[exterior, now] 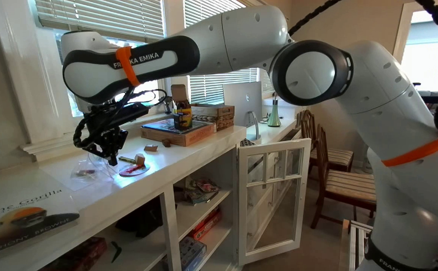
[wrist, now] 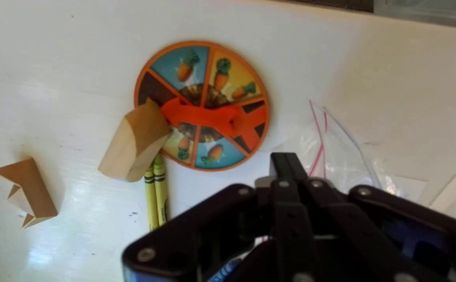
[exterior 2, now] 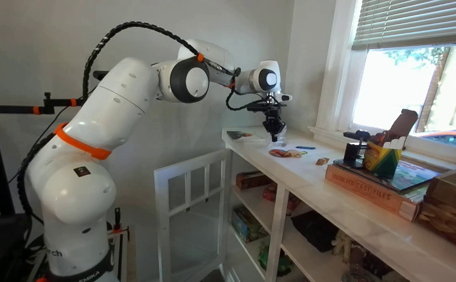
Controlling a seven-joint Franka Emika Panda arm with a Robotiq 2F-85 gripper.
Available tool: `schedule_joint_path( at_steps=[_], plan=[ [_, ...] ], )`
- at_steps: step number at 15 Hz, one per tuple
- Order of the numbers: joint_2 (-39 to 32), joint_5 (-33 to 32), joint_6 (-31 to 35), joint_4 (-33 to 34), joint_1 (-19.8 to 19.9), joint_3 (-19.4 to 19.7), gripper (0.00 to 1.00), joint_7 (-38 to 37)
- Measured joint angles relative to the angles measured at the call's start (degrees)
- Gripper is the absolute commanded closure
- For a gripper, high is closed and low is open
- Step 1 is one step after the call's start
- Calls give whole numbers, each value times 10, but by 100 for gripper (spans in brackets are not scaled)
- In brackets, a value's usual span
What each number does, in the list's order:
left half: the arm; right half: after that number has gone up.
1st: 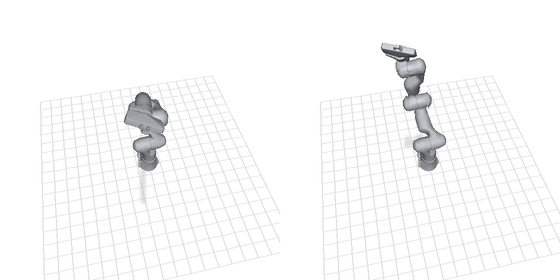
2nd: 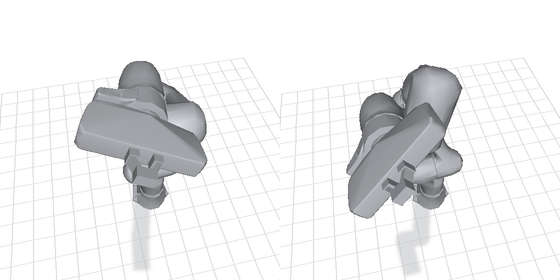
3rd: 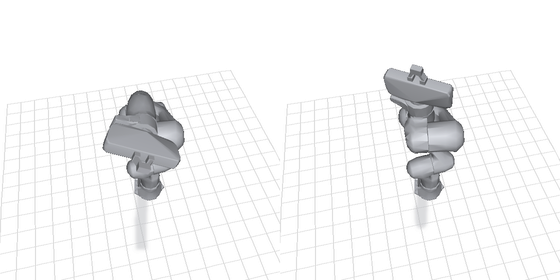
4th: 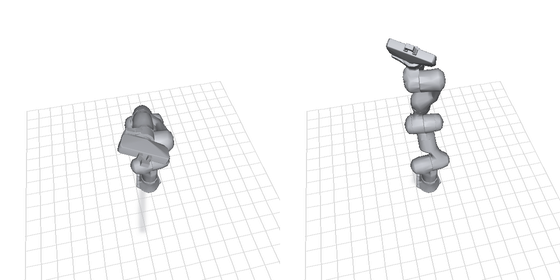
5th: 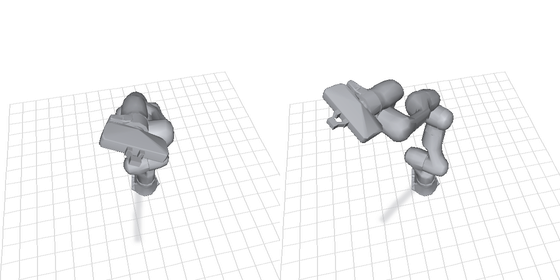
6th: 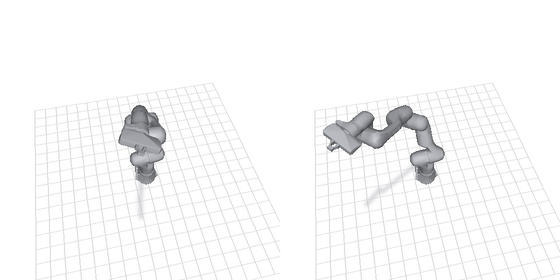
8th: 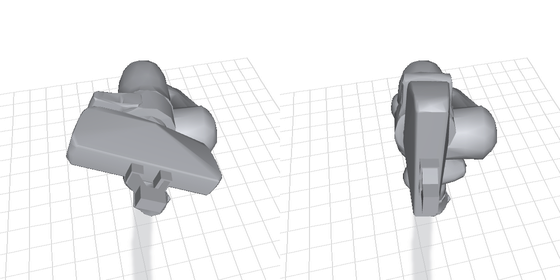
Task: Move the clear plastic to the right then open it.
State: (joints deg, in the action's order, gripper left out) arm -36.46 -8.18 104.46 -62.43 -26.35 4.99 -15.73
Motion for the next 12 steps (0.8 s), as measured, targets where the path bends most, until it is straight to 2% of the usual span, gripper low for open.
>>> schedule_joint_path(
  at_steps=[12],
  plan=[
    [49, -64, -15, -72, -7, 28, 100, -8]
  ],
)
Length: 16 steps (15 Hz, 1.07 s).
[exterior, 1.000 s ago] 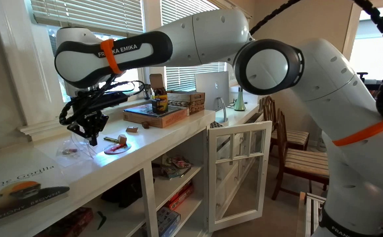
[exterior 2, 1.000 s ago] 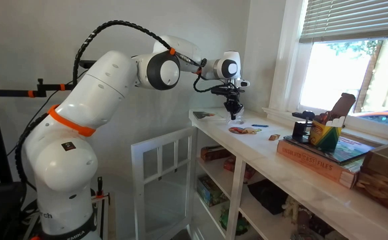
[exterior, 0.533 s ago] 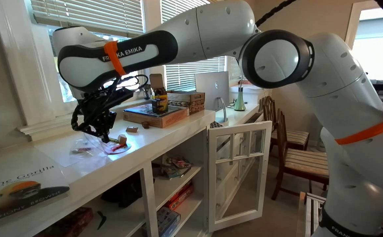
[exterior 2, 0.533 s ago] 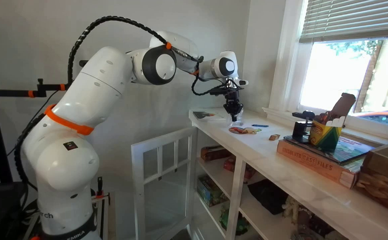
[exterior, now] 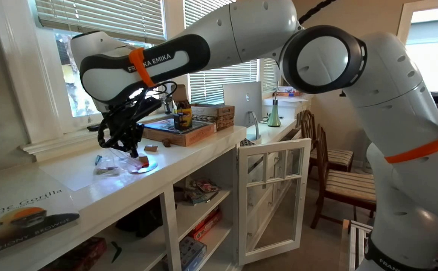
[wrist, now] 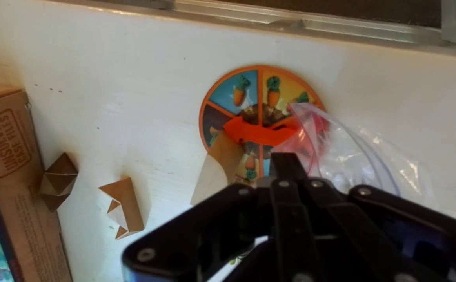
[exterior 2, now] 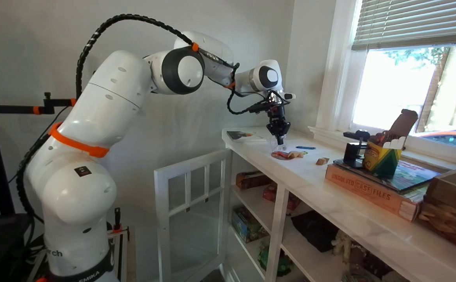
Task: Move the clear plastic to the right then open it.
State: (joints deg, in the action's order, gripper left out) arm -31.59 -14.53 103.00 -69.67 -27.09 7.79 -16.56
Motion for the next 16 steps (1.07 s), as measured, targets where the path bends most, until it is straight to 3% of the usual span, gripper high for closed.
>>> schedule_joint_path(
  at_steps=[16],
  plan=[
    [-7, 0, 69, -1, -1, 0, 100, -37]
  ],
)
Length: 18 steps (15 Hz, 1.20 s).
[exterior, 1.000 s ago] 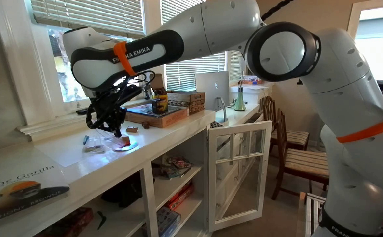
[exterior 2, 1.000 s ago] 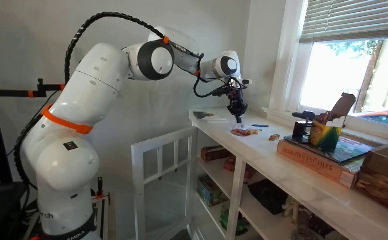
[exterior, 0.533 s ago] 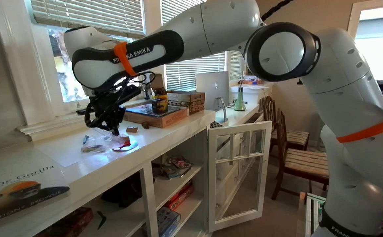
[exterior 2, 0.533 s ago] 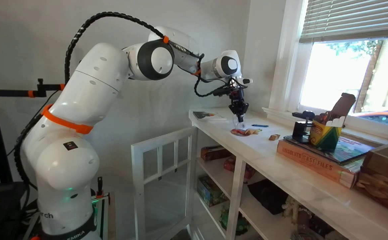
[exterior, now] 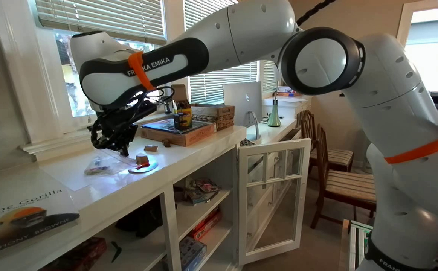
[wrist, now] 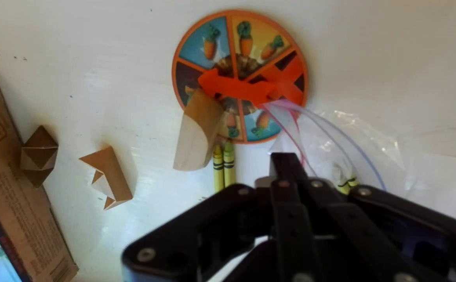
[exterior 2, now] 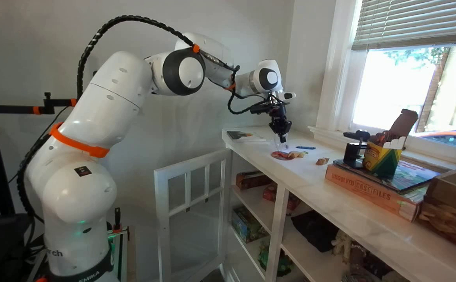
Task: Move the clear plastic to the right then open it.
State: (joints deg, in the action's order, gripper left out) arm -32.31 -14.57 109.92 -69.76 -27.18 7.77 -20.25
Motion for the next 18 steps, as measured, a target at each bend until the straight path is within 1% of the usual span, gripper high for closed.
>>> schedule_joint_path(
  at_steps=[1, 2, 3, 4, 7, 9, 12, 13, 14, 18],
  plan=[
    [-2, 0, 3, 0, 0, 0, 100, 0],
    [-4, 0, 6, 0, 0, 0, 88, 0],
    [-5, 0, 9, 0, 0, 0, 72, 0],
    [-6, 0, 13, 0, 0, 0, 66, -1],
    [-6, 0, 28, 0, 0, 2, 42, -10],
    [-6, 0, 40, 0, 0, 3, 29, -14],
    [-5, 0, 60, 0, 0, 3, 5, -23],
    [-4, 0, 66, 0, 0, 3, 1, -27],
    [-3, 0, 72, 1, 0, 3, 0, -30],
    [3, 0, 77, 2, 0, 3, 0, -32]
  ],
)
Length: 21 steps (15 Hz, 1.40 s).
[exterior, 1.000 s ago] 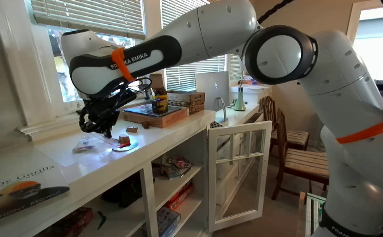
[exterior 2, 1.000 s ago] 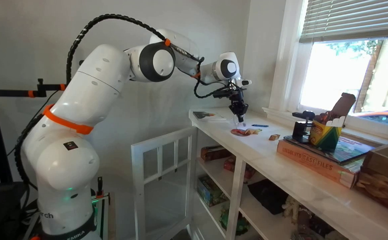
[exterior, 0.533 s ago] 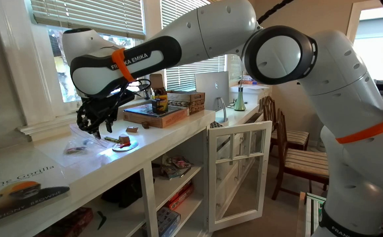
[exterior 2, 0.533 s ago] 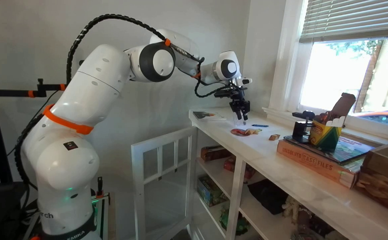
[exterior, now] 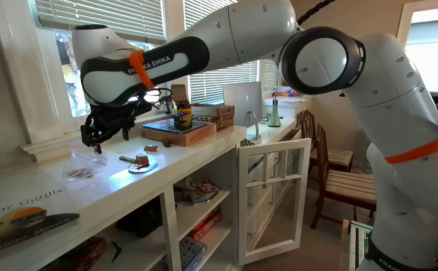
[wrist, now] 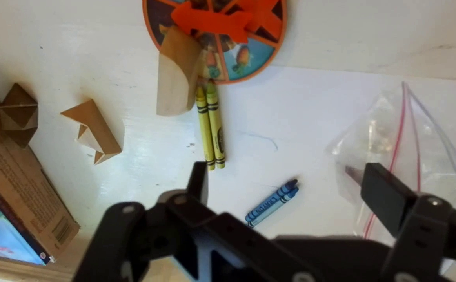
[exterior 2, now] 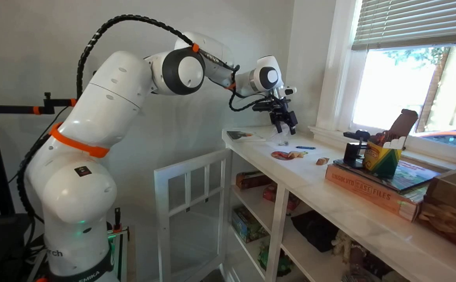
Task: Move the clear plastic to the right then open it.
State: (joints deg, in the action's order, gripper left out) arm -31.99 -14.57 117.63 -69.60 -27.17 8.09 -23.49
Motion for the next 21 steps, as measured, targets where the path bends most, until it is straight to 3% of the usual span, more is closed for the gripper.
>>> schedule_joint_path(
  at_steps=[9, 15, 16, 17, 21],
  plan=[
    [27, -1, -38, 0, 0, -3, 0, 31],
    [36, 61, -15, 2, 7, -32, 0, 80],
    [36, 71, -10, 2, 8, -36, 9, 88],
    [36, 79, -6, 2, 9, -41, 24, 95],
    [30, 98, 9, 2, 11, -52, 60, 122]
  ],
)
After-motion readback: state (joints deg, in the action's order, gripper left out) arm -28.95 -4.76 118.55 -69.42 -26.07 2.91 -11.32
